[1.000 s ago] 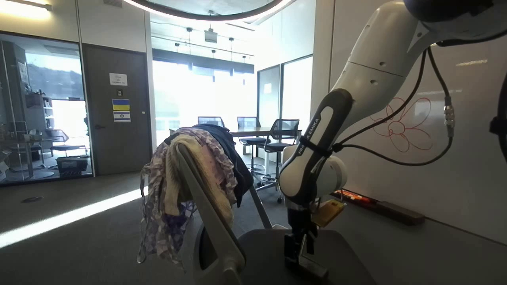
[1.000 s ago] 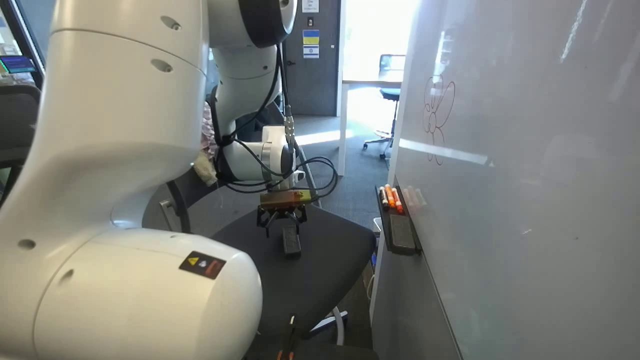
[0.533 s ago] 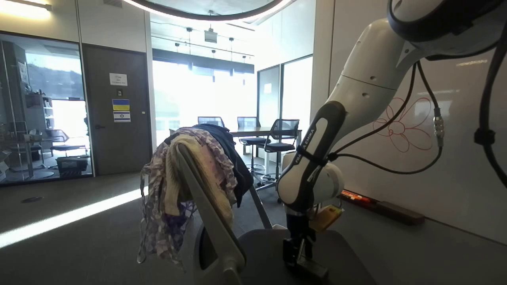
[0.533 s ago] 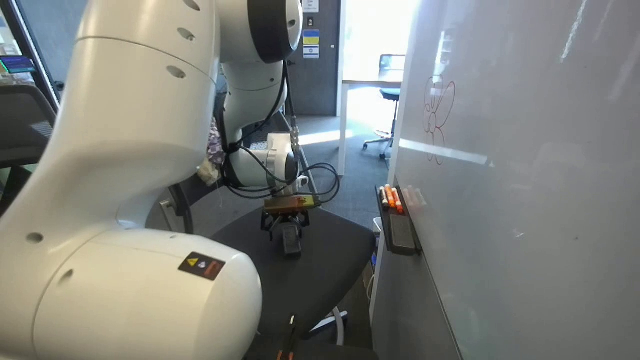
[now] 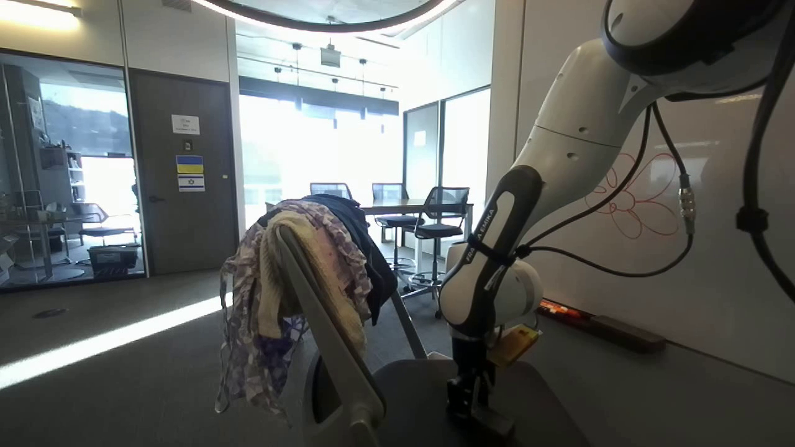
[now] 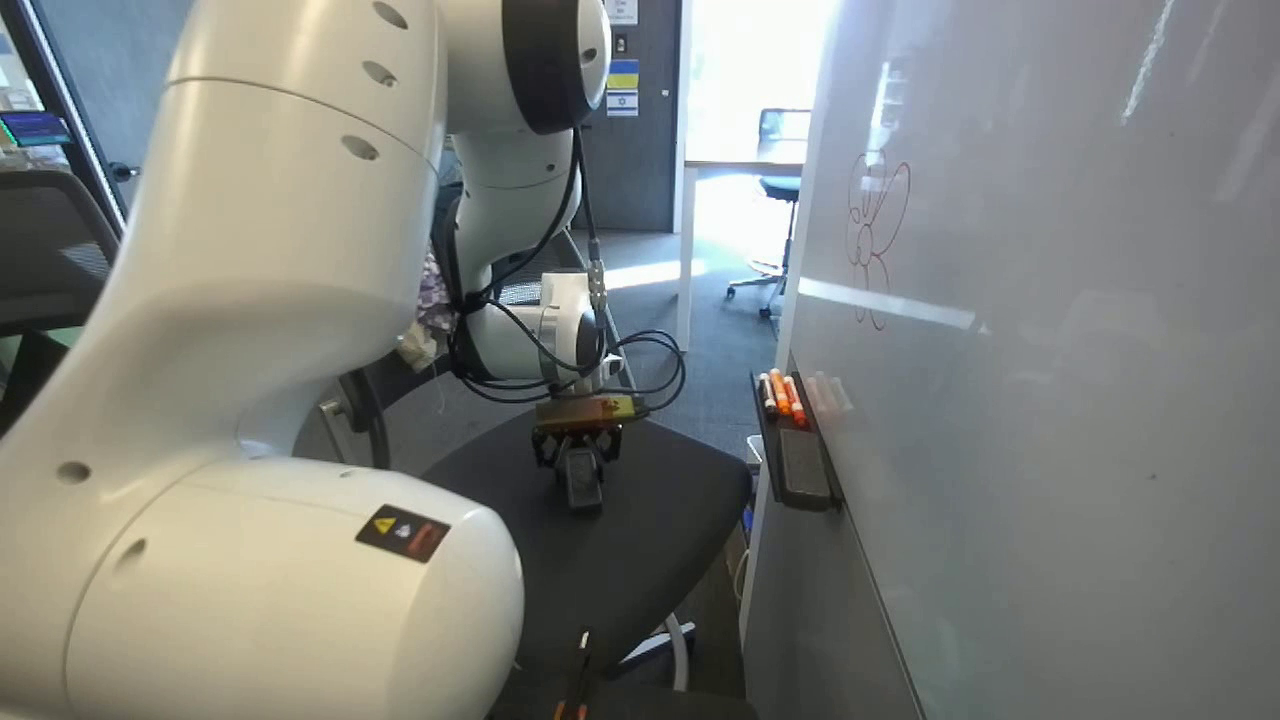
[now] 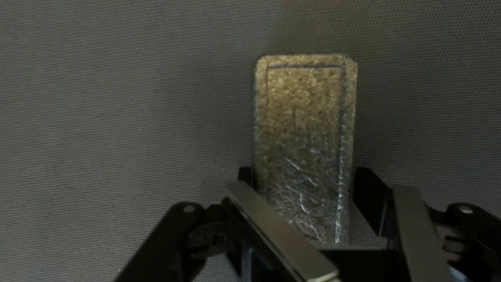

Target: Use the duster to erase the markings on the whiteboard

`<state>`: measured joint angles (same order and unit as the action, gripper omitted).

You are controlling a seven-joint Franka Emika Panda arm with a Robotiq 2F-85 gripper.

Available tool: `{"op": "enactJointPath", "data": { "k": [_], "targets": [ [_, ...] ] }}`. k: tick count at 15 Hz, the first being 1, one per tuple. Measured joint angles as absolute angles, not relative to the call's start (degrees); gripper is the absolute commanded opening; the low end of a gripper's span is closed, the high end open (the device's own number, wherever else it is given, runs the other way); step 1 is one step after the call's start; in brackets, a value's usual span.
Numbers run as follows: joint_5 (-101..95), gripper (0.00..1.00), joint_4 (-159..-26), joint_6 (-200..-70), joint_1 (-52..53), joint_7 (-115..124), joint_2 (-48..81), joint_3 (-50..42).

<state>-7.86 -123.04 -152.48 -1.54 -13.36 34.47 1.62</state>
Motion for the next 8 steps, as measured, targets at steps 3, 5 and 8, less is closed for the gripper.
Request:
{"op": "enactJointPath", "data": {
  "k": [3,5,8],
  "targets": [
    [-7.86,0.31,-123.03,-152.41,-1.56,-13.41,34.46,1.7],
    [-7.86,0.31,-123.04,-151.93,-1.56,-13.52,34.35,1.87],
    [-7.95,0.31,-123.87,-149.61,-1.41,-13.49,32.37,1.96]
  ]
}}
